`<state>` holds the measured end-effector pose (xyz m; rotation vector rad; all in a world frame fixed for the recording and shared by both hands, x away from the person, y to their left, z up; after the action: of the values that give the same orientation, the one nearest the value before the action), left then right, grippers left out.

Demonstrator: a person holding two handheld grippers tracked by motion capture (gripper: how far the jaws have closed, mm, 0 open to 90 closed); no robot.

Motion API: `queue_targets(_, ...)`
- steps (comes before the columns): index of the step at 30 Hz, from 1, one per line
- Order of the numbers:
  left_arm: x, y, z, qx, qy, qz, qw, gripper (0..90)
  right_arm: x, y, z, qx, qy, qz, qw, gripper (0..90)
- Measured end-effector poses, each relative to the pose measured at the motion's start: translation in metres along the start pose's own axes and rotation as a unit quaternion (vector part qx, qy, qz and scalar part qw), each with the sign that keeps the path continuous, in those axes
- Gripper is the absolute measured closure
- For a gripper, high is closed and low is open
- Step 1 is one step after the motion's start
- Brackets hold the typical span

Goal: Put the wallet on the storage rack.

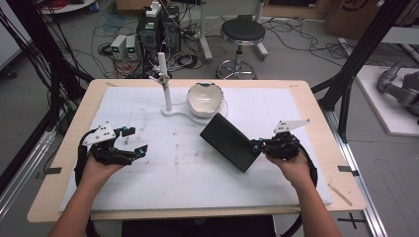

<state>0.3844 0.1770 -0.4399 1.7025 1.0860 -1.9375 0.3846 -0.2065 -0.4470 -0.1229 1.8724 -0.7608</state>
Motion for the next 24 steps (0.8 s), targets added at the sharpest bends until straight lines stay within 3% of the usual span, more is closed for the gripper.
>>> queue_targets(5, -0.005, 0.000, 0.007, 0.019, -0.005, 0.008, 0.9998, 15.0, -0.014, -0.001, -0.015, -0.012, -0.034, 0.008, 0.9993, 85.1)
queue_targets(7, -0.009, 0.001, 0.014, 0.036, -0.009, 0.013, 0.9992, 15.0, -0.024, 0.002, -0.029, -0.025, -0.066, 0.010, 0.9974, 85.2)
queue_targets(8, -0.009, 0.001, 0.014, 0.036, -0.009, 0.013, 0.9992, 15.0, -0.026, 0.003, -0.033, -0.029, -0.071, 0.009, 0.9970, 85.1)
queue_targets(10, -0.013, 0.003, 0.024, 0.064, -0.016, 0.015, 0.9977, 15.0, -0.031, 0.007, -0.041, -0.036, -0.097, 0.008, 0.9946, 85.1)
queue_targets(18, -0.019, 0.012, 0.054, 0.133, -0.025, 0.007, 0.9908, 15.0, -0.044, 0.021, -0.079, -0.078, -0.165, 0.005, 0.9832, 85.0)
queue_targets(22, -0.023, 0.015, 0.066, 0.163, -0.027, 0.010, 0.9862, 15.0, -0.048, 0.032, -0.100, -0.110, -0.198, -0.003, 0.9740, 85.0)
queue_targets(24, -0.024, 0.015, 0.073, 0.183, -0.029, 0.009, 0.9827, 15.0, -0.048, 0.038, -0.107, -0.117, -0.214, -0.006, 0.9699, 85.0)
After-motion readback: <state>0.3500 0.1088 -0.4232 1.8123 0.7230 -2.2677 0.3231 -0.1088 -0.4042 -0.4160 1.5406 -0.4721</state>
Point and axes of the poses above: each handheld gripper's, and its own axes: y roughly forward along the jaws, x roughly out of its underside, z roughly to its right, the point moved 10 cm from there along y, roughly forward along the jaws, and after that the axes turned 8 degrees about -x, right-handed, at the moved point
